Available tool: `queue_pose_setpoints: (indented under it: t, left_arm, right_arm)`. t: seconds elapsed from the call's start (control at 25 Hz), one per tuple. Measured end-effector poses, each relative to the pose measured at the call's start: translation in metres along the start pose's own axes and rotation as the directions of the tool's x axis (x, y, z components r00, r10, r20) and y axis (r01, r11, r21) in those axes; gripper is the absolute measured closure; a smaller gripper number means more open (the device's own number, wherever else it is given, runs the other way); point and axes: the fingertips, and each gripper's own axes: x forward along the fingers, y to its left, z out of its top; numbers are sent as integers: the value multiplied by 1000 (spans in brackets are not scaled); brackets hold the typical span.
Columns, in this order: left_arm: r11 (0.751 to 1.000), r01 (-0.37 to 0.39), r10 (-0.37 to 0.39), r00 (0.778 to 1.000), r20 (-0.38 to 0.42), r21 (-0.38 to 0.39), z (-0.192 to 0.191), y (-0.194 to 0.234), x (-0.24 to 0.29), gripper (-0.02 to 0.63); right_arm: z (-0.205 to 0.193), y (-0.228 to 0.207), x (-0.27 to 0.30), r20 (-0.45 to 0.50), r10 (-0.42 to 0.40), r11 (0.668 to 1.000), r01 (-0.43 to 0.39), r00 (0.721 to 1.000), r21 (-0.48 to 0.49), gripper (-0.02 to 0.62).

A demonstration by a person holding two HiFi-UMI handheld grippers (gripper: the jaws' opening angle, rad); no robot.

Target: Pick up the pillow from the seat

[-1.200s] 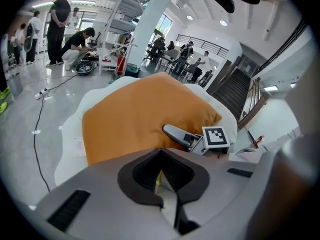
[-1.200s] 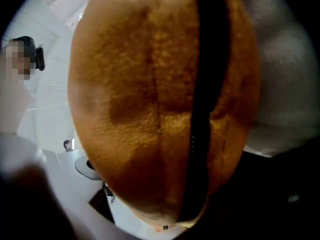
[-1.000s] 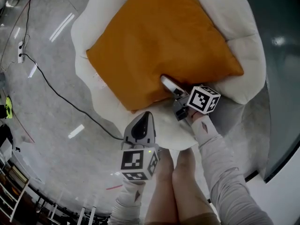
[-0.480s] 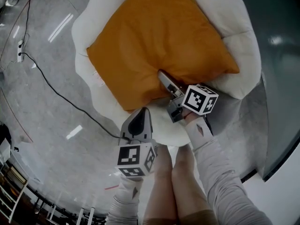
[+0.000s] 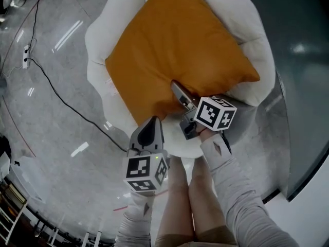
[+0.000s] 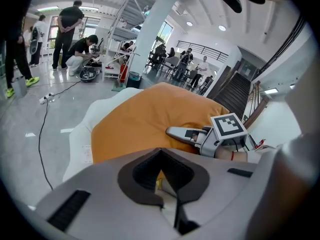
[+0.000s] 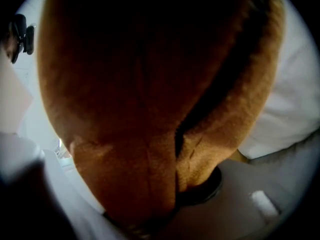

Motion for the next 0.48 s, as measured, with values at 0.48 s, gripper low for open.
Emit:
queue_pose_setpoints:
  t: [0.48]
  left_arm:
    - [1000, 9, -9, 999, 37, 0, 25, -23, -44, 606]
  right_arm:
    - [9, 49, -48, -91, -53, 979, 34, 994, -199, 357]
